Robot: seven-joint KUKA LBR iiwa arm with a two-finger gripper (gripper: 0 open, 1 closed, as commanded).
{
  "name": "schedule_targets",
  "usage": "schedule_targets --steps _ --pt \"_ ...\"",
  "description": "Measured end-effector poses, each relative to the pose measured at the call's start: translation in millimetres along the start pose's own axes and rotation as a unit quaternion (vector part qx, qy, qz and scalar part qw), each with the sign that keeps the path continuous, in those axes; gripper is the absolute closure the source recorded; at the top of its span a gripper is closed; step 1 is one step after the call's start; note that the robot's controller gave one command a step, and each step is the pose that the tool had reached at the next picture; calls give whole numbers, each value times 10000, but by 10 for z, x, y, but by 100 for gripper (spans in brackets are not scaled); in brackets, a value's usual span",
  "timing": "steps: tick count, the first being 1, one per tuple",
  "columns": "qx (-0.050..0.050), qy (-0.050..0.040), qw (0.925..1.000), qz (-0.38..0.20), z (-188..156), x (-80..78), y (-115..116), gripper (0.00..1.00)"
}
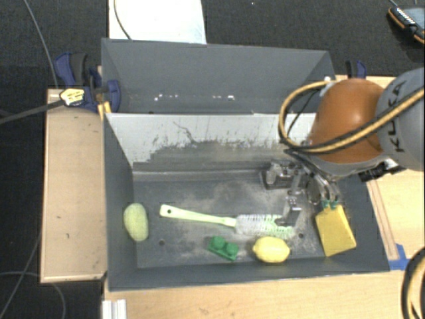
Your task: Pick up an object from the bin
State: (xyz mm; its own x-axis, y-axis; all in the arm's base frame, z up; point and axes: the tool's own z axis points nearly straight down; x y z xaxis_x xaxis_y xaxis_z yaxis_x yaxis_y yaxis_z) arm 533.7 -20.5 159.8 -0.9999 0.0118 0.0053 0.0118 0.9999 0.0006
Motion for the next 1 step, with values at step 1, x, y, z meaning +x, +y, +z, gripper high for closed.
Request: schedule_targets --steps 1 --pt "2 -41 10000 -6 -42 -19 0 0"
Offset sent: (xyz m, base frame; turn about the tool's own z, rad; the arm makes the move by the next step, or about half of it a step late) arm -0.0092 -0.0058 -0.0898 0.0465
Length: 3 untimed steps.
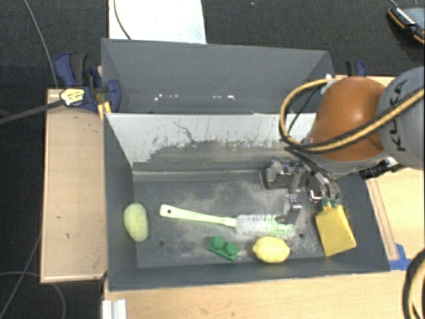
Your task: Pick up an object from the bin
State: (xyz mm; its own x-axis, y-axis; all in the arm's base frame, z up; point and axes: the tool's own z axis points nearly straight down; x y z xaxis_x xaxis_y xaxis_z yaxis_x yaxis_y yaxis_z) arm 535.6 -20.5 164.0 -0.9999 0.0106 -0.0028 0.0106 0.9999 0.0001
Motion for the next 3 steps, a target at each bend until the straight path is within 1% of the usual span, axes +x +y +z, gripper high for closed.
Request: schedule_targets --steps 1,2,3 --pt "-4 -103 9997 241 890 50 -58 0" --pt "-5 -78 9981 610 324 165 47 0" --pt "-6 -78 9979 642 584 161 39 0"
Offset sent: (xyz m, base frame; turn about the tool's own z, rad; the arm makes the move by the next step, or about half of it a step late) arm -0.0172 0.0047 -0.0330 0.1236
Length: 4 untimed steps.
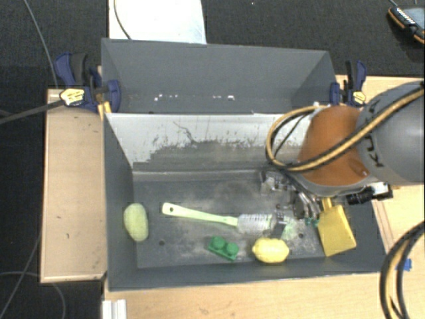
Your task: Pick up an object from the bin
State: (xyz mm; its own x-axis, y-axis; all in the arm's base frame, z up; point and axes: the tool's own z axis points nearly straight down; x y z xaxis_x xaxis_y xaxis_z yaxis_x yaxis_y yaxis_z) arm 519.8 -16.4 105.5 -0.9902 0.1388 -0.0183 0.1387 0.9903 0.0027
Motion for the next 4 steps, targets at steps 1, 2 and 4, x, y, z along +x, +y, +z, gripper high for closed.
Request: schedule_targets --steps 1,2,4 --pt "-24 -100 9997 244 319 -15 90 0" --pt "-8 -38 9997 238 354 7 328 100" --pt "-8 -39 9997 234 352 7 328 100"
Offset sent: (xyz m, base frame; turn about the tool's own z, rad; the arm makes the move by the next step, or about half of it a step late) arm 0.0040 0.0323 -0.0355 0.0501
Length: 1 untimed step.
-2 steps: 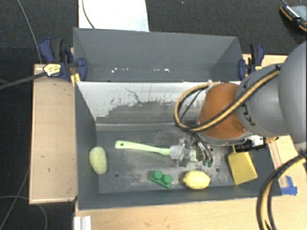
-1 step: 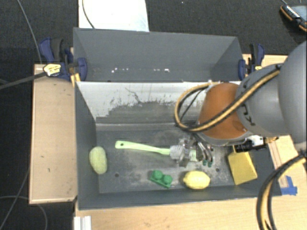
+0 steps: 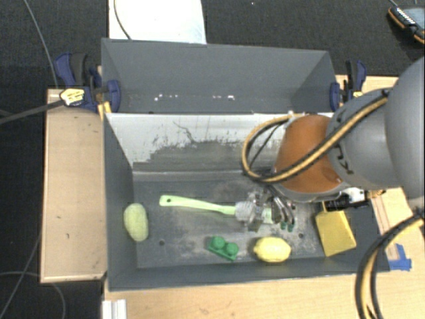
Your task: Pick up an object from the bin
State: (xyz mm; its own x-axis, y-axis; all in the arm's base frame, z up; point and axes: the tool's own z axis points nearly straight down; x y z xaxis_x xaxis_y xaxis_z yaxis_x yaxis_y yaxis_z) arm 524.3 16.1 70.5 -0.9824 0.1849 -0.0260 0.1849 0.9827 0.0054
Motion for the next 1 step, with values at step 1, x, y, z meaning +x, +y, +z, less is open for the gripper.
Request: schedule_targets --steps 1 --pt "1 14 10000 -5 -111 9 -2 100"
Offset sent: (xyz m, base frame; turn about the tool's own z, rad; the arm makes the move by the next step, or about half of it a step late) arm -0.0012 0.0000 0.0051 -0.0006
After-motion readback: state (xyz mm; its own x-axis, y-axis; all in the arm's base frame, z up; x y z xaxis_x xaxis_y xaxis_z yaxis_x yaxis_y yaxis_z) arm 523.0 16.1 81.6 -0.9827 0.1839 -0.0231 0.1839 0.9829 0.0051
